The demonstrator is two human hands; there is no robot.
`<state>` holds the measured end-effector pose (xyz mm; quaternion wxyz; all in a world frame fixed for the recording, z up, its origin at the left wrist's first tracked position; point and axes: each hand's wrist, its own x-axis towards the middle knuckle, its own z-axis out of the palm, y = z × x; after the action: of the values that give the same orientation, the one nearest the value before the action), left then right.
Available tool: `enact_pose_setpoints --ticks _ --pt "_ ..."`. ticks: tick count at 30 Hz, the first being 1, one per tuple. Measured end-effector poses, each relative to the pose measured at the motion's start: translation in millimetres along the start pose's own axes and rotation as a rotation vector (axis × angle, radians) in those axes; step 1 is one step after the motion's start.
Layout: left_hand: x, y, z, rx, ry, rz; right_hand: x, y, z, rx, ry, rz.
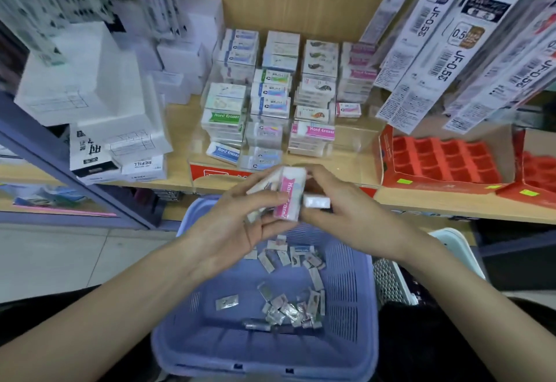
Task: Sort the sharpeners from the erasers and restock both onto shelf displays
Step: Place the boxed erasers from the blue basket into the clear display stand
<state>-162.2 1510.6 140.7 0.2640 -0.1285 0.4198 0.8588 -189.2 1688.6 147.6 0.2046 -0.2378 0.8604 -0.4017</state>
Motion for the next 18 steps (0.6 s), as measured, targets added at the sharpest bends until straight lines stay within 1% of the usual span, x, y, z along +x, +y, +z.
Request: enact_pose_setpoints --ticks 3,6,10,12,15,18 --pt "-1 7 3 0.093 -0.005 0.041 -1 -1 -2 -0.015 -0.006 -0.032" --pt "0 12 5 0.147 -0.006 0.046 -4 -1 -6 0.022 0.082 -0.022" --pt "3 13 5 0.186 0.037 0.060 -5 -8 -11 0.243 0.260 0.078" --pt "4 13 5 0.194 0.071 0.087 -4 -12 -12 0.374 0.306 0.110" --pt "4 14 4 0.201 0.102 0.126 -3 -12 -11 0.547 0.269 0.151" --pt "4 16 3 0.225 0.131 0.167 -3 -10 -9 0.553 0.249 0.156"
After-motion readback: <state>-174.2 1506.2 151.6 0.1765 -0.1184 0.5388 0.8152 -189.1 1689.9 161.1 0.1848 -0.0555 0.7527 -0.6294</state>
